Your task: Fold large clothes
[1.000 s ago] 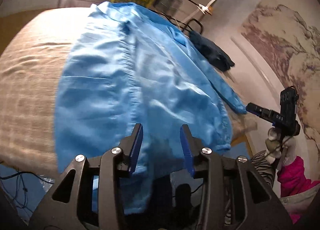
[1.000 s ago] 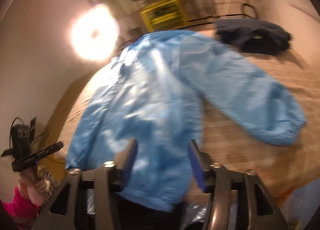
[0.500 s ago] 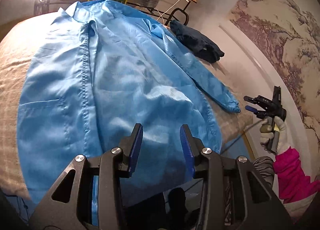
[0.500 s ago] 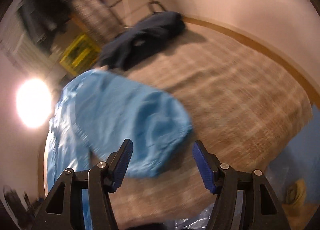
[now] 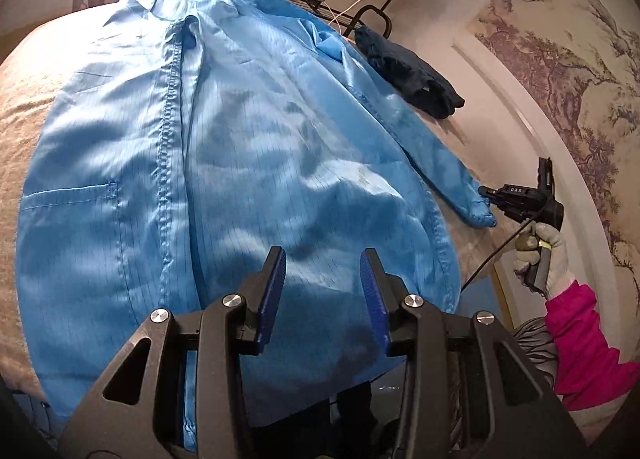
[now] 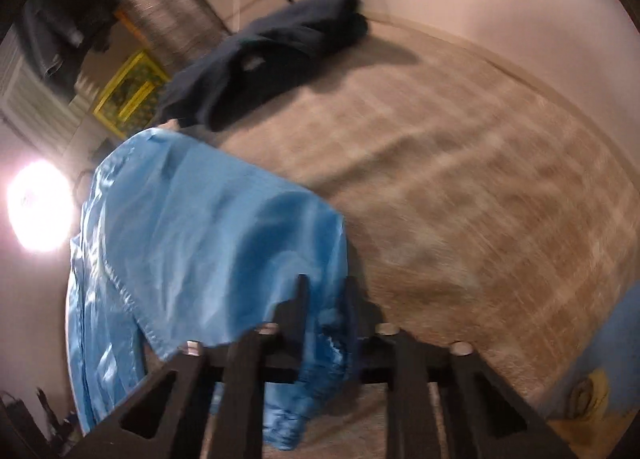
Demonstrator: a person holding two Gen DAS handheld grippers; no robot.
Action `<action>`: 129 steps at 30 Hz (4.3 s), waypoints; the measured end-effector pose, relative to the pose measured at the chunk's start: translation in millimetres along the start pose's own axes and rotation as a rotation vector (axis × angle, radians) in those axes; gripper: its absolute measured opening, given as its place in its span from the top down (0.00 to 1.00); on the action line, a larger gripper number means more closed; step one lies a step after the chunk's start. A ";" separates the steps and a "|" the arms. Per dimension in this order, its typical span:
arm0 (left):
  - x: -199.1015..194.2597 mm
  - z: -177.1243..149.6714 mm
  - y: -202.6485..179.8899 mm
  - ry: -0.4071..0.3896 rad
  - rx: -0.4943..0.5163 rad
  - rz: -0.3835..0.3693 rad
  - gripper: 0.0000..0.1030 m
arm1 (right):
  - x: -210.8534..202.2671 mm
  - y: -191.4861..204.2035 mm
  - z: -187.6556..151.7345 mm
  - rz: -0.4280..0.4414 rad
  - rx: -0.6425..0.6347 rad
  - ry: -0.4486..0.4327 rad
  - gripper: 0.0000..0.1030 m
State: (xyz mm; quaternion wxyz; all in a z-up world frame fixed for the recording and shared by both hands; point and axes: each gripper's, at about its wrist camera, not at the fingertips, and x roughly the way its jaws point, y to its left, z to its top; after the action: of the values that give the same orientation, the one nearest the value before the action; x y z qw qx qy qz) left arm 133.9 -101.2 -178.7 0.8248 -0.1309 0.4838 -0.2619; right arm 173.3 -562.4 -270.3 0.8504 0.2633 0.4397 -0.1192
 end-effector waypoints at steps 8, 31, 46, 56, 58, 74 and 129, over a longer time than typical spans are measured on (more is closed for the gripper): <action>-5.7 7.5 3.5 -0.016 -0.004 -0.011 0.62 | -75.9 81.3 -18.4 0.119 -0.210 -0.188 0.94; -27.5 16.7 71.6 -0.084 -0.221 -0.022 0.62 | -38.1 297.7 -233.6 0.537 -1.014 0.243 0.95; 25.6 -7.1 51.5 0.108 -0.243 -0.155 0.44 | -58.6 244.8 -144.9 0.734 -0.765 0.201 0.59; 54.3 -3.4 32.6 0.144 -0.172 -0.146 0.98 | 41.4 208.1 15.2 0.480 -0.403 0.099 0.54; 54.4 -5.3 26.9 0.137 -0.144 -0.132 1.00 | 68.8 209.4 36.0 0.460 -0.359 0.117 0.54; 19.5 -38.2 21.8 0.138 -0.161 -0.073 1.00 | 185.6 254.4 92.3 0.360 -0.331 0.124 1.00; 52.3 -64.8 -8.3 0.205 -0.143 -0.223 0.93 | 2.7 163.3 -153.3 0.406 -0.459 0.326 1.00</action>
State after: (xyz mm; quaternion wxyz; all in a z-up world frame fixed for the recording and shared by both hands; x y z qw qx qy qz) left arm 95.9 -134.9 -245.2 0.7255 -0.2148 0.5653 -0.3286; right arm 140.9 -341.6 -289.2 0.8125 0.1626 0.5237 0.1979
